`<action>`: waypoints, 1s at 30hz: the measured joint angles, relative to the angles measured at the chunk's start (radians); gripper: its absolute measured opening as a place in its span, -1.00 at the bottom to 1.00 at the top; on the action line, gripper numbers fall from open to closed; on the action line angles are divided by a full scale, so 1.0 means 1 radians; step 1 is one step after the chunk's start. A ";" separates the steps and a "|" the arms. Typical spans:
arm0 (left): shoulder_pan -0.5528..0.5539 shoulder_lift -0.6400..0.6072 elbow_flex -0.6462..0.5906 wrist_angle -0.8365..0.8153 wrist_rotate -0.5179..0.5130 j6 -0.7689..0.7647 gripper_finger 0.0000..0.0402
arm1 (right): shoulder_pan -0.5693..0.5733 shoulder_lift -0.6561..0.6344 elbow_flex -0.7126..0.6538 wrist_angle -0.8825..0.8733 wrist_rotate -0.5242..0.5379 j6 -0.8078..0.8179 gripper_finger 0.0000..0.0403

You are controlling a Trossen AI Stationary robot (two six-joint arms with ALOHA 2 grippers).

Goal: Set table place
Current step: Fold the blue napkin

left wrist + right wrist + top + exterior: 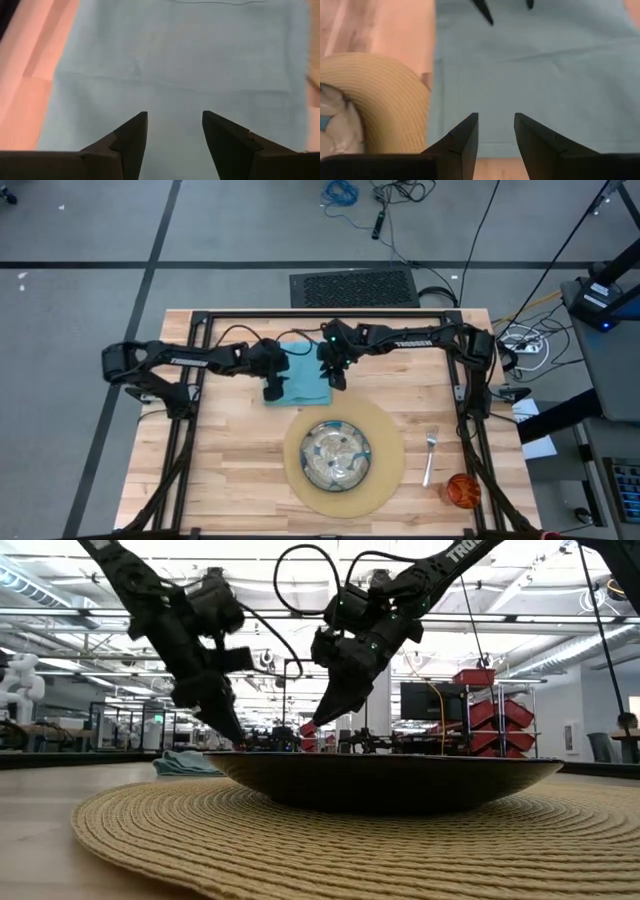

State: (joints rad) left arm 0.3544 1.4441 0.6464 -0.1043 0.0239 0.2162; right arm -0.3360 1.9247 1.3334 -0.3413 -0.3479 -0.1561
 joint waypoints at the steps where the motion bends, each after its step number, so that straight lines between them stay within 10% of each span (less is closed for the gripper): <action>1: 0.003 0.015 0.000 0.014 -0.002 -0.001 -0.11 | -0.005 0.000 0.000 0.001 -0.007 0.002 -0.41; 17: 0.005 0.167 0.000 0.106 0.033 -0.027 -0.11 | -0.162 -0.001 -0.165 0.323 -0.075 0.137 -0.41; 30: -0.040 0.168 0.001 0.096 0.051 -0.036 -0.11 | -0.143 0.000 -0.166 0.249 -0.127 0.090 -0.41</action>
State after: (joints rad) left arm 0.3143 1.6123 0.6472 -0.0081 0.0750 0.1802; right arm -0.4786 1.9244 1.1679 -0.0921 -0.4752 -0.0658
